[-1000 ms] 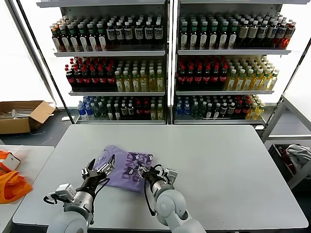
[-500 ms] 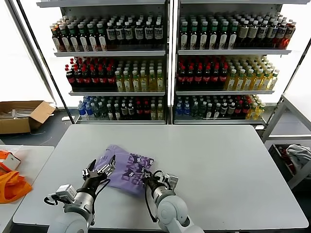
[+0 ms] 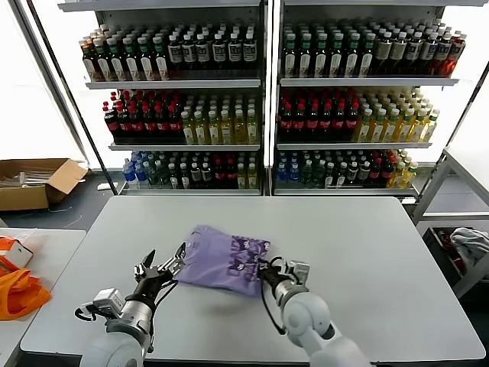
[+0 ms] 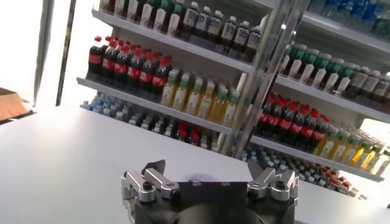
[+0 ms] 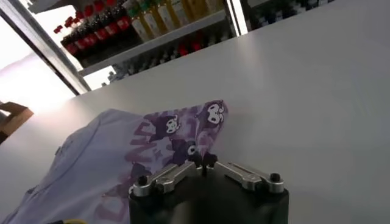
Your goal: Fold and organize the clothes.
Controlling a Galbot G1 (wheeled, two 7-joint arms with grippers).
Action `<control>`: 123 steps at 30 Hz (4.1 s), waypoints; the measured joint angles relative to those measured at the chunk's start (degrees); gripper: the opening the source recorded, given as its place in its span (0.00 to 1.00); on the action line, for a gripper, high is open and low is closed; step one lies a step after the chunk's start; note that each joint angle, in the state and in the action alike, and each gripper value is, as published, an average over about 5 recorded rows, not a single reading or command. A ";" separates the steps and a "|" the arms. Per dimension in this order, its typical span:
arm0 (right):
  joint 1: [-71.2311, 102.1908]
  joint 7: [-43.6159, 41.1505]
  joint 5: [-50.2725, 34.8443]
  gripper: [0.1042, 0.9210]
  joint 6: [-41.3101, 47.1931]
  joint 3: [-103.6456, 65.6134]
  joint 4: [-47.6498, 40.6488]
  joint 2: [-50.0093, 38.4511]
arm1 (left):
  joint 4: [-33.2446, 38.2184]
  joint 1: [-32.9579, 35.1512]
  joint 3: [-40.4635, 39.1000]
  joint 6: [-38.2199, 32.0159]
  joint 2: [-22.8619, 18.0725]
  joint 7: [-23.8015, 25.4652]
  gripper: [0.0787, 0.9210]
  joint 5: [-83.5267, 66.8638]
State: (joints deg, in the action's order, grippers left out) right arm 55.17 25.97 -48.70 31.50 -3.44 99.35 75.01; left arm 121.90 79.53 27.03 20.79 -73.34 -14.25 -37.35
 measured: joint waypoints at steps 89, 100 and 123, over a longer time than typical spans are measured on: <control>0.81 -4.34 14.87 0.88 -2.20 -5.47 5.42 2.50 | 0.31 3.63 -2.62 -0.21 -2.60 1.48 0.88 3.59; -6.90 -3.69 16.21 0.88 -2.69 -4.86 -5.07 7.14 | 1.00 4.50 -1.74 -0.15 -2.92 1.70 0.88 3.46; -8.49 -4.72 14.97 0.88 -3.39 -7.35 -14.19 9.48 | 1.29 5.58 -2.16 -0.15 -3.54 1.91 0.88 3.86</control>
State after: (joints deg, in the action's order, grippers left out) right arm 46.68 21.26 -33.73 28.11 -10.78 85.15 84.49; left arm 123.19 85.11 24.87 20.64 -76.88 -12.34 -33.49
